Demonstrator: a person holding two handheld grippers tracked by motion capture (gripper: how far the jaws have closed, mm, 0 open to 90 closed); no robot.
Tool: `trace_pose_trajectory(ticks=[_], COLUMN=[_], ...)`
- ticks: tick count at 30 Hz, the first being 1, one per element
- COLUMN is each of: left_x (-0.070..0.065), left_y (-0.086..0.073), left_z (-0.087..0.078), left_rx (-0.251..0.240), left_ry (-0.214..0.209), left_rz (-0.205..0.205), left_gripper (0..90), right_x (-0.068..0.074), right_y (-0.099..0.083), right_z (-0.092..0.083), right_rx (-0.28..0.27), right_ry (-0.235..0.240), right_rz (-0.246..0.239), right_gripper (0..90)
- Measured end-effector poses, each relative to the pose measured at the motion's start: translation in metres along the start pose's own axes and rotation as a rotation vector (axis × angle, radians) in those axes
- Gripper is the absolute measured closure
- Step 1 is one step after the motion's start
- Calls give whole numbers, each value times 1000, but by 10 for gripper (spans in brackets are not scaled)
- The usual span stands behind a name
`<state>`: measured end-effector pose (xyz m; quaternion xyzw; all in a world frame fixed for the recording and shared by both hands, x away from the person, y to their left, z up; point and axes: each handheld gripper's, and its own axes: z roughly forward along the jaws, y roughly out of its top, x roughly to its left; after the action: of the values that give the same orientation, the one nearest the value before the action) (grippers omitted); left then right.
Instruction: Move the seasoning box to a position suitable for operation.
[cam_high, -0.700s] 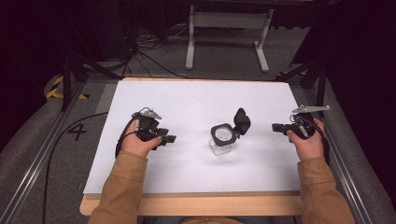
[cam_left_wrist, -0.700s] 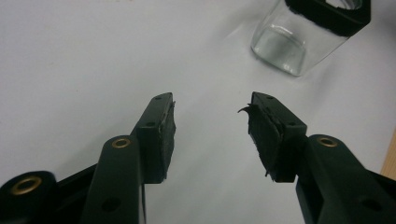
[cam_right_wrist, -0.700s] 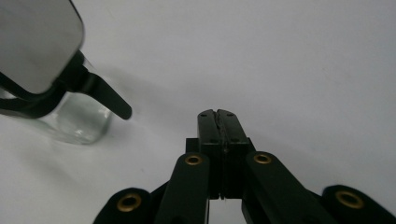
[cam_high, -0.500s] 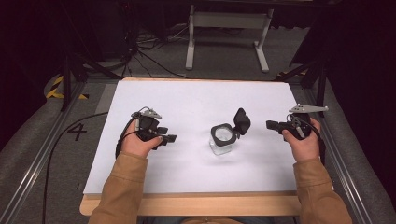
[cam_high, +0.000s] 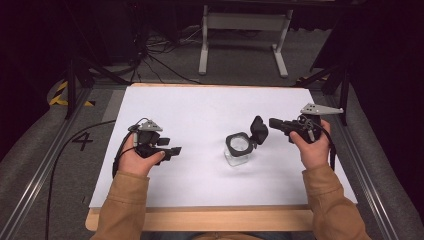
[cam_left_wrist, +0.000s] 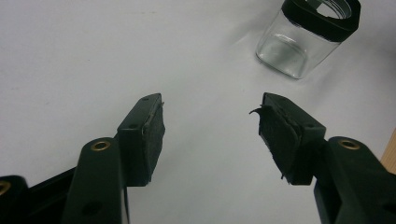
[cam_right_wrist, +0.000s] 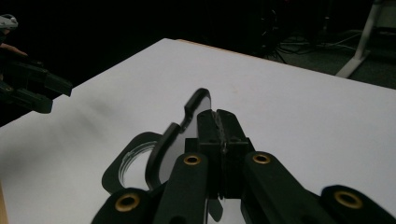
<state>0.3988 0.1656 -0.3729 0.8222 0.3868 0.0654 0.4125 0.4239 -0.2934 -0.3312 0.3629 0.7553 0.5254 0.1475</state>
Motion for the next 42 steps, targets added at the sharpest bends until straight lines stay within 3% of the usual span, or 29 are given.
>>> trace_pose_trajectory(ticks=[12,16,21,23,24,29,32,35,39,42], left_x=[-1,-4,-10,-15,-24,-56,-70,-80,-85,-86], left_y=[-7,-5,-3,-2,0,8,14,18,20,20], left_z=[-6,-3,3,9,26,71,90,104,115,116], left_rx=[0,5,13,-5,-32,-37,-43,-51,-89,-86], left_ry=[10,8,-14,-33,-101,-190,-209,-221,-224,-227], left_rz=[-18,-6,22,6,6,81,117,123,115,113], left_gripper=[426,431,524,621,680,820,833,840,849,859], right_x=[10,11,13,14,14,13,14,15,16,17], right_y=[7,7,8,8,8,7,7,6,5,5], right_z=[10,9,9,9,9,9,7,7,6,6], right_rx=[12,-1,-4,-1,1,0,-2,-5,-5,-10], right_ry=[-20,-16,-18,-18,-19,-21,-19,-23,-25,-22], right_rz=[-66,-52,-73,-74,-72,-70,-64,-70,-76,-76], right_gripper=[900,900,900,900,900,900,900,900,900,900])
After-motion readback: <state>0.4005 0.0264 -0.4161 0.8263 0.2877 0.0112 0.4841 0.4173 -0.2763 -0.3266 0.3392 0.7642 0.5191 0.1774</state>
